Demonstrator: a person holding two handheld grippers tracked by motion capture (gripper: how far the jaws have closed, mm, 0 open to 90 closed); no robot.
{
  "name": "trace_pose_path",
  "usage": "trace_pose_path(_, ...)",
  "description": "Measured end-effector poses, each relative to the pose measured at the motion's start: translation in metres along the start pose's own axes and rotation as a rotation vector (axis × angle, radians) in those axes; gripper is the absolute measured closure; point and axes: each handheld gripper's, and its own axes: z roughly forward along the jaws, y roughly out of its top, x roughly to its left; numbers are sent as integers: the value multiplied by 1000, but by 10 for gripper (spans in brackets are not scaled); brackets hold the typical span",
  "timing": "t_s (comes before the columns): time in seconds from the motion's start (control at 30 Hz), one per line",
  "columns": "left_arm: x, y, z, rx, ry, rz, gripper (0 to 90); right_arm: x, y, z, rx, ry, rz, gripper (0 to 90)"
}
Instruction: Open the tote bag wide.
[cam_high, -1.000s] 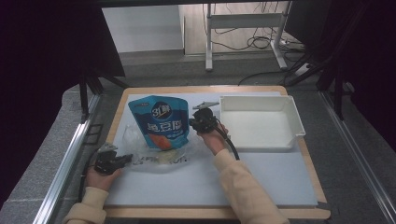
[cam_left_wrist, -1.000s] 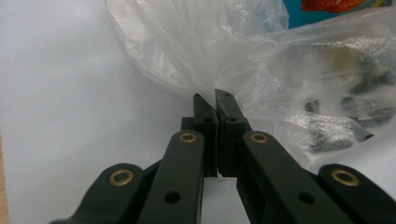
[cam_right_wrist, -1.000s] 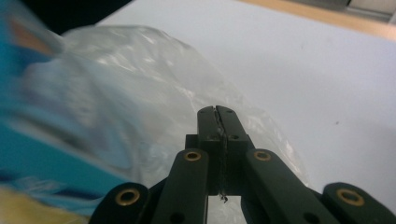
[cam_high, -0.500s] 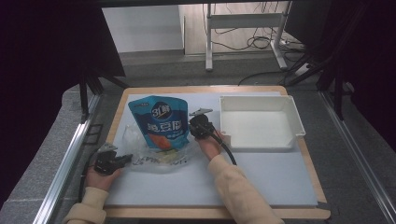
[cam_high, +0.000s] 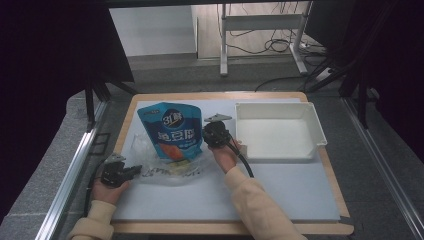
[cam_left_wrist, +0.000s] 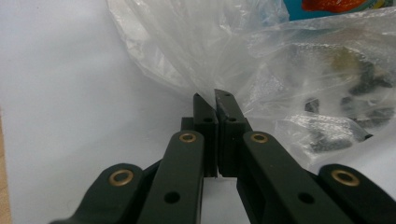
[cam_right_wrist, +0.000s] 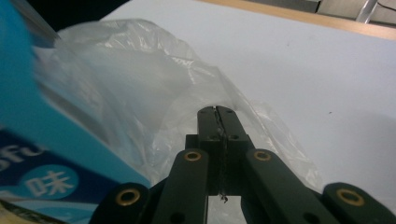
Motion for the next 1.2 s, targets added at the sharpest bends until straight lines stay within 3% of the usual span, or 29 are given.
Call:
trace_pose_path(0.23, 0, 0, 0, 0, 1, 0, 886, 0, -2, -22, -43, 9, 4, 888)
trace_pose_path(0.5, -1, 1, 0, 2, 4, -1, 885, 7, -22, -44, -31, 22, -51, 888)
trace_pose_path(0.8, 0, 1, 0, 3, 5, -1, 885, -2, -57, -26, 79, 2, -23, 888)
trace_pose_path(1.2, 0, 1, 0, 2, 6, -1, 883, -7, -68, -23, 120, 29, -19, 888)
